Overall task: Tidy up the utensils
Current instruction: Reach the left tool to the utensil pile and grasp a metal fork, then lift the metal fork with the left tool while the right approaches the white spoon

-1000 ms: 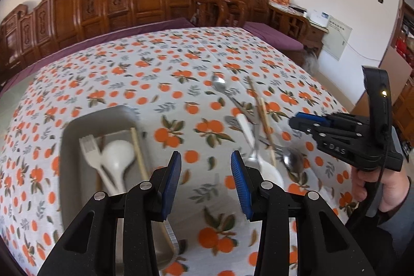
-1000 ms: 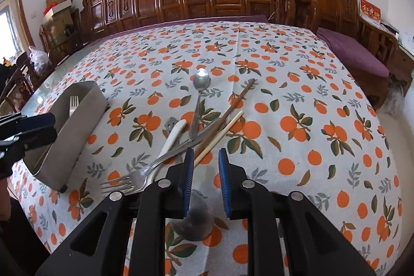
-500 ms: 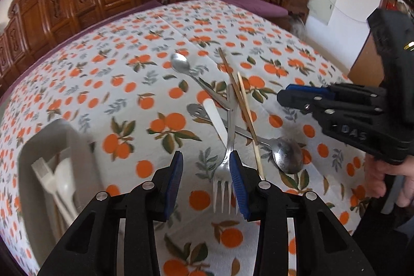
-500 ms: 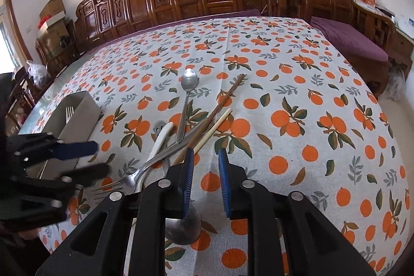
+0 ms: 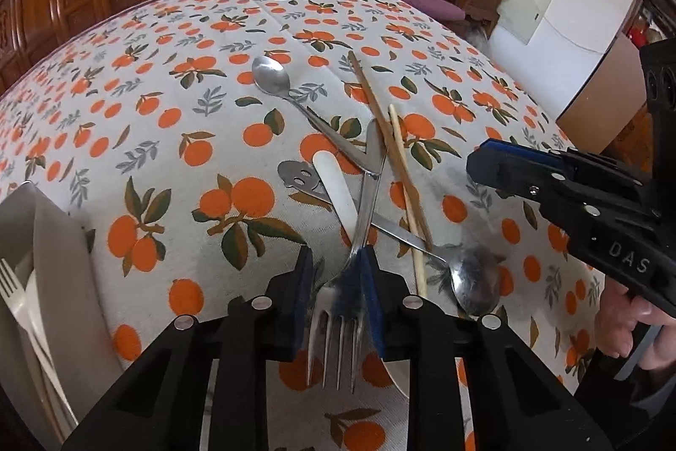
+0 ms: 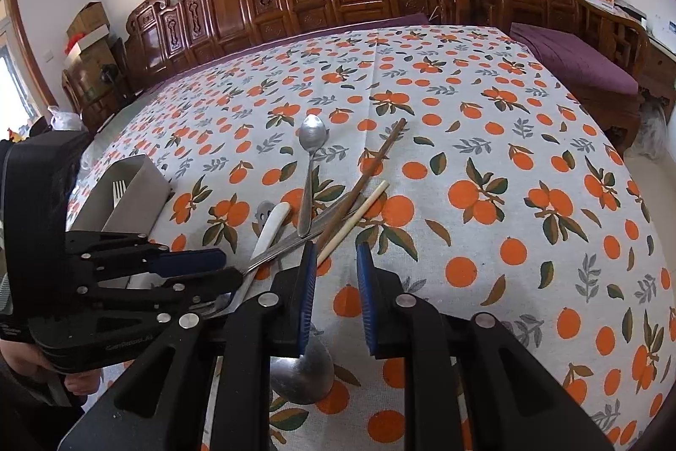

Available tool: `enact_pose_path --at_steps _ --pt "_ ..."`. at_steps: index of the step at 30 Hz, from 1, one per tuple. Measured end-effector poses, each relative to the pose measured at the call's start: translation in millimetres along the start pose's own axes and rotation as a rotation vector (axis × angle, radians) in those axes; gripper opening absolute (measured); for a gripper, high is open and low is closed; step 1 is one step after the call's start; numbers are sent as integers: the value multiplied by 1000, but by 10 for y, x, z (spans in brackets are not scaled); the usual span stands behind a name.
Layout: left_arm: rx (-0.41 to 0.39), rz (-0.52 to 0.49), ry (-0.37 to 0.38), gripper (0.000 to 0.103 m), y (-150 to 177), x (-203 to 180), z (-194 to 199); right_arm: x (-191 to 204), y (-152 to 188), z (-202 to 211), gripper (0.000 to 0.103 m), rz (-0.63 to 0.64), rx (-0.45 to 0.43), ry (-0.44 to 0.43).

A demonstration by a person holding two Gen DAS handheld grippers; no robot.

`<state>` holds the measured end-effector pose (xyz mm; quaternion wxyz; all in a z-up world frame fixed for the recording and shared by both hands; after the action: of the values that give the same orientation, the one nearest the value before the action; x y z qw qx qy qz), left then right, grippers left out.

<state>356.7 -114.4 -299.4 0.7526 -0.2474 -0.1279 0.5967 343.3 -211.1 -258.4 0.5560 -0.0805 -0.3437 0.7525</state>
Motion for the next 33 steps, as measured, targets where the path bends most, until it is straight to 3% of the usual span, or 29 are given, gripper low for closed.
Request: enact_pose_path --at_steps 5,10,13,18,23,28,32,33 --pt "-11 1 23 22 -40 -34 -30 -3 6 -17 21 -1 7 4" --pt "-30 -42 1 22 -65 -51 -41 4 20 -46 21 3 14 8" --pt "-12 -35 28 14 -43 -46 -31 1 25 -66 21 3 18 10" --pt "0 -58 -11 0 13 -1 26 -4 38 -75 22 3 20 11" --pt "28 -51 -42 0 76 65 48 -12 37 -81 22 2 22 14" --pt "3 -49 -45 0 9 60 109 -9 28 -85 21 2 20 10" --pt "2 -82 -61 11 -19 -1 60 -3 24 -77 21 2 18 8" --pt "4 -88 -68 17 -19 -10 36 -1 23 -77 21 2 17 5"
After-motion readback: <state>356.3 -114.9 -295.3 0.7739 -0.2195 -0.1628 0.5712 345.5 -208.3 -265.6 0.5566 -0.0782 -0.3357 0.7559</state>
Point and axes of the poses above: each gripper's, at about its wrist camera, not at the fingertips, and z roughly against the way its jaws point, x to its left, y to its underside, the point moved 10 cm from there along -z, roughly the way its jaws point, and after that the axes turned 4 degrees about -y, right-handed, at the moved point
